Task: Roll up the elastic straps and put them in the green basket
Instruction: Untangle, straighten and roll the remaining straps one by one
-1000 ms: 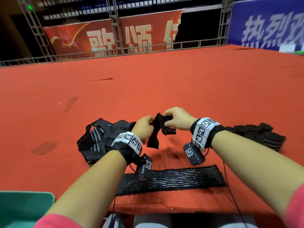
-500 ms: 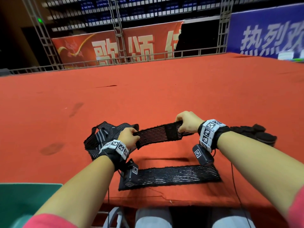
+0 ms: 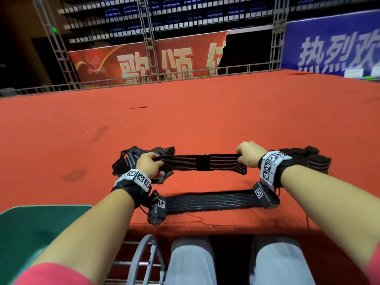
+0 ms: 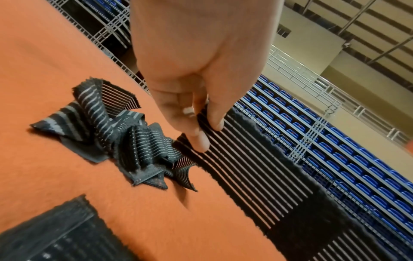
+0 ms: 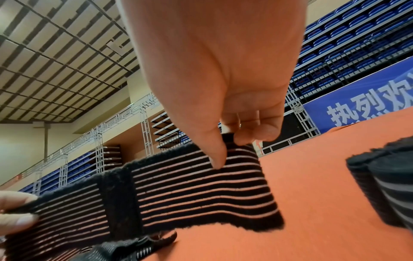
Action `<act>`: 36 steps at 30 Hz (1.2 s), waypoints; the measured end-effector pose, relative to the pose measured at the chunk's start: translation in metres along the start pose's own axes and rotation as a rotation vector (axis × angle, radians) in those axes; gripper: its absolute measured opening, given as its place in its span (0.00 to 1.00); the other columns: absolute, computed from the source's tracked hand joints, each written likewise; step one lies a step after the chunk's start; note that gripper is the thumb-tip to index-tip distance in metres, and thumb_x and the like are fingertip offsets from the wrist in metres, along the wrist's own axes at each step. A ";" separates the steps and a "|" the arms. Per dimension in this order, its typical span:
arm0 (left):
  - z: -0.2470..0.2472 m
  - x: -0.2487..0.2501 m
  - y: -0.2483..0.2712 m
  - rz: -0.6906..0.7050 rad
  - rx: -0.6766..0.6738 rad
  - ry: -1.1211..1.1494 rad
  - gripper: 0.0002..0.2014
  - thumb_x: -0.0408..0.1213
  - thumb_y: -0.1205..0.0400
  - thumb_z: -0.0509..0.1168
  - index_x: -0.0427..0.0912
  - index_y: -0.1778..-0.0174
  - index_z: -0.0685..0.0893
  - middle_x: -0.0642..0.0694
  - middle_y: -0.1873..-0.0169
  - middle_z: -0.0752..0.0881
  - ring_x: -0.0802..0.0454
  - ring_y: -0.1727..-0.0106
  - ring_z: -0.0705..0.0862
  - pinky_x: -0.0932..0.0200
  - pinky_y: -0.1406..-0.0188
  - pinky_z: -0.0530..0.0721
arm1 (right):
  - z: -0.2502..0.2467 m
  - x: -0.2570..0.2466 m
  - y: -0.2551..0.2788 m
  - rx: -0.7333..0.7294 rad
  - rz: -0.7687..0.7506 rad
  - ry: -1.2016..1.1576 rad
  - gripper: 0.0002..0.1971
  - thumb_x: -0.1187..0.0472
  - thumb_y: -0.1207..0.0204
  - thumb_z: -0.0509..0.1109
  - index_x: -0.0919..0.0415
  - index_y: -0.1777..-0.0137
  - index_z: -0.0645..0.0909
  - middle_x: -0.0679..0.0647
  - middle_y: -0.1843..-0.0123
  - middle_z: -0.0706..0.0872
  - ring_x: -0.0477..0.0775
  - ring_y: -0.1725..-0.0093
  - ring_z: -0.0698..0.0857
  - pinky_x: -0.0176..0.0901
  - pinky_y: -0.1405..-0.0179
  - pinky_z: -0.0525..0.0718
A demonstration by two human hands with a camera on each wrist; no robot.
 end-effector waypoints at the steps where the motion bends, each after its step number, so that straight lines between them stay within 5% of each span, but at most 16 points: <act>1: 0.001 -0.003 0.003 -0.013 -0.001 0.050 0.06 0.25 0.17 0.65 0.40 0.52 0.82 0.36 0.67 0.87 0.44 0.75 0.87 0.58 0.84 0.82 | 0.002 0.002 0.004 -0.004 0.007 0.009 0.10 0.67 0.24 0.65 0.49 0.59 0.80 0.51 0.60 0.84 0.58 0.56 0.85 0.46 0.59 0.81; 4: 0.000 -0.006 0.011 -0.031 -0.002 0.132 0.08 0.20 0.18 0.65 0.37 0.59 0.81 0.35 0.68 0.84 0.50 0.77 0.86 0.59 0.84 0.84 | 0.009 0.014 0.015 0.000 0.042 0.033 0.12 0.69 0.23 0.64 0.50 0.53 0.81 0.53 0.53 0.85 0.59 0.51 0.86 0.48 0.54 0.83; 7: -0.004 -0.018 0.012 -0.086 0.017 0.215 0.09 0.17 0.22 0.67 0.34 0.62 0.82 0.32 0.64 0.85 0.44 0.72 0.86 0.56 0.77 0.89 | 0.018 0.030 0.023 -0.020 0.107 0.041 0.14 0.72 0.24 0.62 0.53 0.50 0.82 0.56 0.50 0.87 0.61 0.52 0.87 0.46 0.57 0.83; 12: -0.004 -0.030 0.017 -0.214 0.006 0.340 0.08 0.24 0.20 0.64 0.37 0.64 0.80 0.38 0.65 0.85 0.43 0.64 0.86 0.44 0.52 0.90 | 0.024 0.045 0.034 0.024 0.185 0.009 0.08 0.64 0.20 0.64 0.59 0.48 0.84 0.60 0.50 0.88 0.63 0.54 0.87 0.50 0.56 0.86; 16: -0.006 -0.042 0.021 -0.233 0.051 0.417 0.12 0.33 0.21 0.66 0.32 0.69 0.81 0.39 0.76 0.86 0.42 0.74 0.86 0.45 0.58 0.87 | 0.027 0.048 0.037 0.088 0.221 -0.160 0.04 0.61 0.13 0.59 0.57 0.47 0.74 0.57 0.54 0.85 0.63 0.63 0.89 0.47 0.67 0.85; 18: -0.005 -0.046 0.024 -0.207 0.047 0.345 0.10 0.27 0.21 0.69 0.32 0.70 0.82 0.34 0.73 0.85 0.44 0.77 0.86 0.47 0.62 0.88 | 0.036 0.050 0.036 0.105 0.255 -0.432 0.03 0.63 0.13 0.59 0.58 0.46 0.74 0.57 0.60 0.85 0.63 0.70 0.91 0.47 0.74 0.87; 20: -0.001 -0.051 0.025 -0.191 0.027 0.279 0.11 0.20 0.21 0.66 0.33 0.69 0.83 0.34 0.67 0.85 0.45 0.73 0.85 0.53 0.66 0.90 | 0.044 0.055 0.032 0.153 0.285 -0.671 0.04 0.65 0.15 0.62 0.65 0.46 0.77 0.65 0.62 0.89 0.63 0.66 0.92 0.55 0.65 0.92; 22: 0.001 -0.054 0.026 -0.185 0.027 0.220 0.15 0.16 0.20 0.62 0.37 0.67 0.82 0.38 0.67 0.82 0.46 0.69 0.82 0.64 0.80 0.84 | 0.054 0.058 0.029 0.148 0.301 -0.840 0.05 0.67 0.18 0.66 0.68 0.51 0.81 0.68 0.61 0.91 0.63 0.61 0.93 0.59 0.53 0.92; 24: 0.002 -0.057 0.028 -0.184 0.031 0.180 0.16 0.15 0.20 0.62 0.40 0.67 0.82 0.40 0.67 0.81 0.47 0.68 0.80 0.68 0.84 0.81 | 0.063 0.062 0.028 0.129 0.335 -0.975 0.07 0.65 0.20 0.68 0.67 0.59 0.82 0.68 0.59 0.90 0.62 0.63 0.93 0.55 0.56 0.92; 27: 0.005 -0.068 0.027 -0.190 0.032 0.129 0.16 0.16 0.22 0.65 0.42 0.65 0.82 0.42 0.68 0.81 0.47 0.68 0.81 0.62 0.74 0.86 | 0.073 0.071 0.032 0.158 0.402 -1.128 0.14 0.62 0.19 0.70 0.68 0.65 0.81 0.67 0.65 0.85 0.57 0.76 0.87 0.42 0.74 0.88; 30: 0.009 -0.086 0.026 -0.207 0.020 0.094 0.16 0.16 0.27 0.69 0.44 0.65 0.84 0.43 0.66 0.84 0.44 0.59 0.86 0.42 0.48 0.90 | 0.086 0.081 0.036 0.132 0.390 -1.064 0.09 0.75 0.25 0.73 0.69 0.66 0.83 0.67 0.63 0.86 0.58 0.70 0.86 0.41 0.72 0.88; 34: 0.016 -0.096 0.035 -0.204 -0.023 0.045 0.16 0.15 0.26 0.68 0.42 0.65 0.85 0.38 0.63 0.86 0.44 0.61 0.85 0.43 0.49 0.89 | 0.096 0.090 0.039 0.103 0.371 -0.902 0.12 0.78 0.32 0.78 0.60 0.59 0.85 0.56 0.58 0.86 0.58 0.55 0.86 0.51 0.48 0.88; 36: 0.017 -0.098 0.038 -0.200 -0.017 0.017 0.14 0.16 0.26 0.70 0.41 0.66 0.85 0.40 0.65 0.86 0.46 0.65 0.84 0.50 0.54 0.88 | 0.101 0.091 0.042 0.090 0.391 -0.897 0.14 0.78 0.33 0.79 0.60 0.54 0.85 0.54 0.56 0.84 0.58 0.55 0.85 0.49 0.52 0.86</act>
Point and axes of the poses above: each hand's wrist, its own y-axis away from the middle knuckle, its own z-axis out of the palm, x = y × z, the point moved 7 cm from there along -y, towards the middle knuckle
